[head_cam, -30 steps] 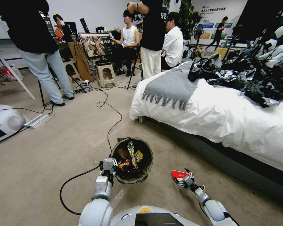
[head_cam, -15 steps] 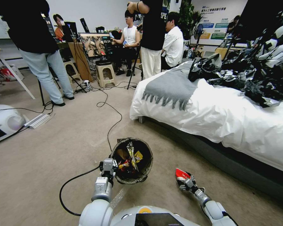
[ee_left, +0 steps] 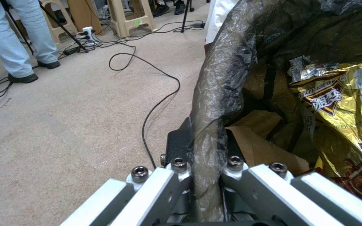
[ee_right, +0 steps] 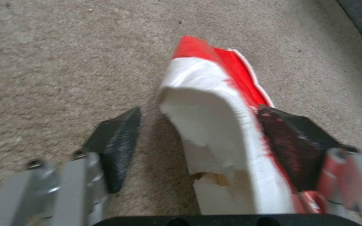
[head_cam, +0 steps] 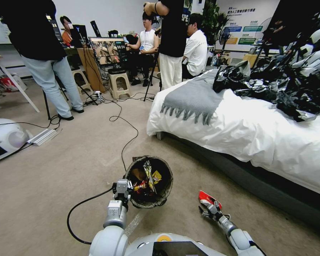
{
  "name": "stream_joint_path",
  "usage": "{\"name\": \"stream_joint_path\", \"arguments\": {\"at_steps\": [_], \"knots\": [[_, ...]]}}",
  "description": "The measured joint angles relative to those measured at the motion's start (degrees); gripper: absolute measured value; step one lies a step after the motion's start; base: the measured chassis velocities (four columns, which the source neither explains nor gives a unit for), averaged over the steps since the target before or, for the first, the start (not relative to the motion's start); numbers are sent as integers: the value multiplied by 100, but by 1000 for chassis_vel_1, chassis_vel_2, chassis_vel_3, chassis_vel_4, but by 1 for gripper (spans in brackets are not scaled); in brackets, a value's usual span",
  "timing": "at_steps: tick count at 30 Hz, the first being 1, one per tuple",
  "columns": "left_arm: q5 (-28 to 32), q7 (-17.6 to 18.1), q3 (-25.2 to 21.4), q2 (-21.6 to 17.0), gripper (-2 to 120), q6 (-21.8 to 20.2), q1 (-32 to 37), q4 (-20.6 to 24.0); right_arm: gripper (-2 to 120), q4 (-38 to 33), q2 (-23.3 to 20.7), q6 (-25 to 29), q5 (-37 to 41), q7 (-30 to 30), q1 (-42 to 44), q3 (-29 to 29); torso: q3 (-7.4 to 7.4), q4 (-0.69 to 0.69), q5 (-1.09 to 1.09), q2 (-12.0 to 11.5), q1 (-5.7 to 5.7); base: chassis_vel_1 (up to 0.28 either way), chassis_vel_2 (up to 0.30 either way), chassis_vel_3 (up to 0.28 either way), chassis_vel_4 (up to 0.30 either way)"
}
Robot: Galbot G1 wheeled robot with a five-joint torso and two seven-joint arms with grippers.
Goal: Pick up the trash bin, then pick up the garbage from the floor and place it into the trash bin.
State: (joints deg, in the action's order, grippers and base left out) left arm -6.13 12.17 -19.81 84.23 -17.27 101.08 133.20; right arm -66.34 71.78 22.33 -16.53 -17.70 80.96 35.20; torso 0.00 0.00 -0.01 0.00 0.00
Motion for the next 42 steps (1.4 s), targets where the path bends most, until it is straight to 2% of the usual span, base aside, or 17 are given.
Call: {"name": "stream_joint_path", "arguments": {"at_steps": [2,3,4,7,8,10,11,14,15,18,28,35,36,37,40,41,42], "knots": [[0,2,0,0,0,0,-2,-6,61,0,-1,2,14,10,-6,2,0,0,0,0,0,0,0,0,0],[2,3,2,0,0,0,-2,-9,54,-1,-3,3,29,23,-17,3,0,0,1,0,0,0,0,0,0],[2,3,2,0,0,0,-2,-9,54,-1,-3,3,29,23,-17,3,0,0,1,0,0,0,0,0,0],[3,4,1,1,0,0,-4,-13,41,-1,-7,4,47,48,-35,3,0,0,1,0,0,0,0,0,0],[3,4,1,1,0,0,-4,-13,41,-1,-7,4,47,48,-35,3,0,0,1,0,0,0,0,0,0],[3,4,2,5,0,0,-2,-23,28,5,-8,13,67,66,-51,4,0,0,0,0,0,0,0,0,0],[3,4,2,5,0,0,-2,-23,28,5,-8,13,67,66,-51,4,0,0,0,0,0,0,0,0,0],[3,4,3,7,0,0,-2,-32,12,34,-4,30,77,91,-67,1,0,0,1,0,0,0,0,0,0],[3,4,3,7,0,0,-2,-32,12,34,-4,30,77,91,-67,1,0,0,1,0,0,0,0,0,0],[3,4,3,7,0,0,-4,-34,1,48,-3,54,83,108,-82,3,0,0,-1,0,0,0,0,0,0],[3,2,4,6,0,0,-2,-39,0,-111,-18,129,158,119,-89,-58,0,1,5,0,0,0,0,0,0],[1,0,6,4,0,0,1,-43,0,-799,-5,132,467,192,38,-130,0,1,2,0,0,0,0,0,0],[-1,0,6,4,0,0,1,-47,0,-1106,-2,133,606,227,99,-163,0,1,1,0,0,0,0,0,0],[-1,0,6,4,0,0,1,-47,0,-1106,-2,133,606,227,99,-163,0,1,1,0,0,0,0,0,0],[-5,-3,15,2,0,0,3,-50,0,-2176,45,338,1313,246,243,-262,0,0,0,0,0,0,0,0,0],[-5,-3,15,2,0,0,3,-50,0,-2176,45,338,1313,246,243,-262,0,0,0,0,0,0,0,0,0],[-5,-2,15,-2,0,0,6,-50,0,-2507,57,435,1521,212,270,-299,0,0,0,0,0,0,0,0,0]]}}
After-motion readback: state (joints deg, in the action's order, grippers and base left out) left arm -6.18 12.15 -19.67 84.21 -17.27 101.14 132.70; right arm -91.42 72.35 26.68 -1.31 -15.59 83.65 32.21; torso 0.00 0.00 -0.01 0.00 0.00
